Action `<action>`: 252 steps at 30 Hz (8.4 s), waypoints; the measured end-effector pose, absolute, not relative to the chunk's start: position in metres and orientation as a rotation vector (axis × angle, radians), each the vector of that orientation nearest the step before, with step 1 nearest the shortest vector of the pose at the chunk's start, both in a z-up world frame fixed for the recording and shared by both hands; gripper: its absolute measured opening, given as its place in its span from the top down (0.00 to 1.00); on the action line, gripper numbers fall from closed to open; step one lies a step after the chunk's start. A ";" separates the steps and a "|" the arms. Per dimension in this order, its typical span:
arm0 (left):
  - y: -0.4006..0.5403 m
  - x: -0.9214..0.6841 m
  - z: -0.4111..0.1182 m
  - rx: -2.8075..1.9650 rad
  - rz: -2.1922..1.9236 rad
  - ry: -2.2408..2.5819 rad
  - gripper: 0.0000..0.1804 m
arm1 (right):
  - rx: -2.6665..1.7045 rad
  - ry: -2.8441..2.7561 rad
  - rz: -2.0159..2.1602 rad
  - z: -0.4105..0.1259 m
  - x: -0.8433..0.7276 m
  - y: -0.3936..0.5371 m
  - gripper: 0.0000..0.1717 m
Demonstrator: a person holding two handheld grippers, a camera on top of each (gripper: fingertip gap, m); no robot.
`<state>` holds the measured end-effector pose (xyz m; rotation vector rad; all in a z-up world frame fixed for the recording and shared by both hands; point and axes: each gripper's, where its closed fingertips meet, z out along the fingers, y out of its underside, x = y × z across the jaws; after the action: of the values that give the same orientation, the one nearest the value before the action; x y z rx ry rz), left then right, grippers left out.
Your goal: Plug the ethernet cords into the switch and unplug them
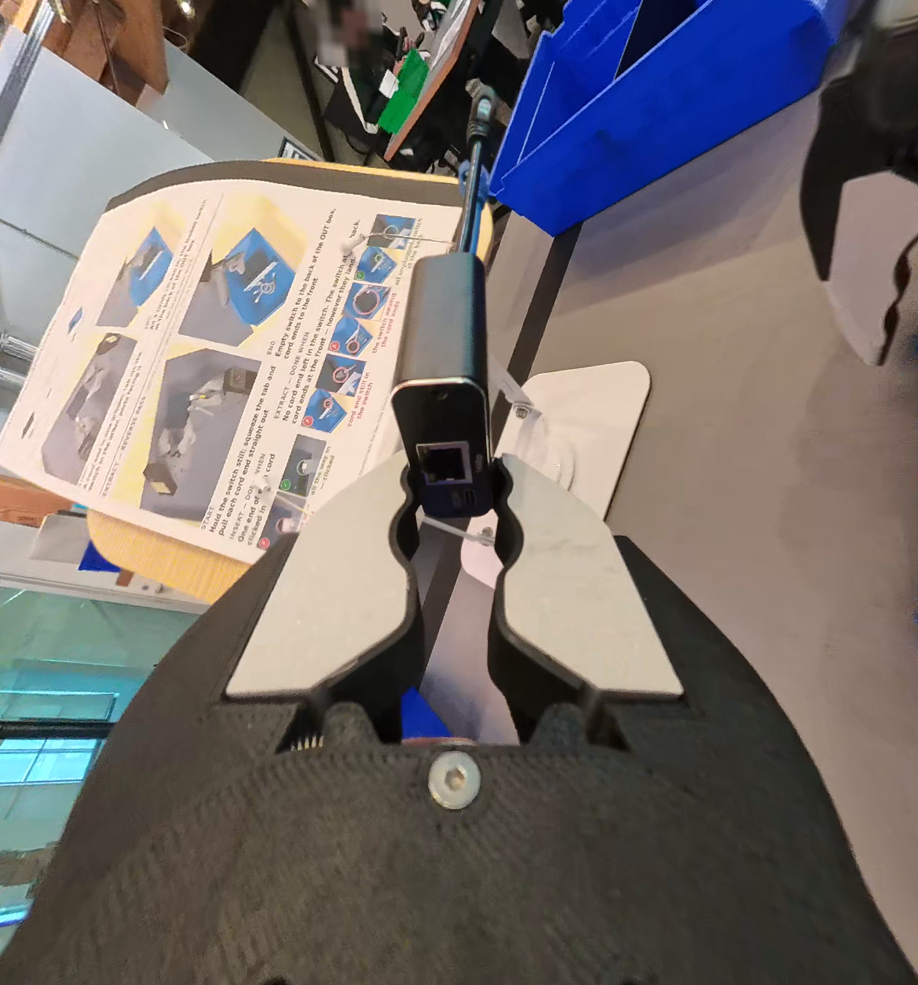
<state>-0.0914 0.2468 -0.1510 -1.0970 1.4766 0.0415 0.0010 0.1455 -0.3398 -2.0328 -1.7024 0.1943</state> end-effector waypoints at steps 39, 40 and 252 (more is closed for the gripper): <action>0.217 -0.073 -0.118 -1.050 0.025 1.508 0.87 | -2.134 -1.027 -0.355 -0.188 0.298 0.193 0.69; 0.215 -0.069 -0.122 -1.057 0.020 1.526 0.87 | -2.044 -1.067 -0.316 -0.169 0.263 0.189 0.69; 0.160 -0.047 -0.124 -0.895 -0.126 1.701 0.85 | -1.422 -1.362 -0.253 -0.096 0.121 0.164 0.73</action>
<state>-0.0466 0.1604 -0.1237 -0.8946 1.7010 -0.1255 0.1212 0.1644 -0.0962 -1.4224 -1.3622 -0.2532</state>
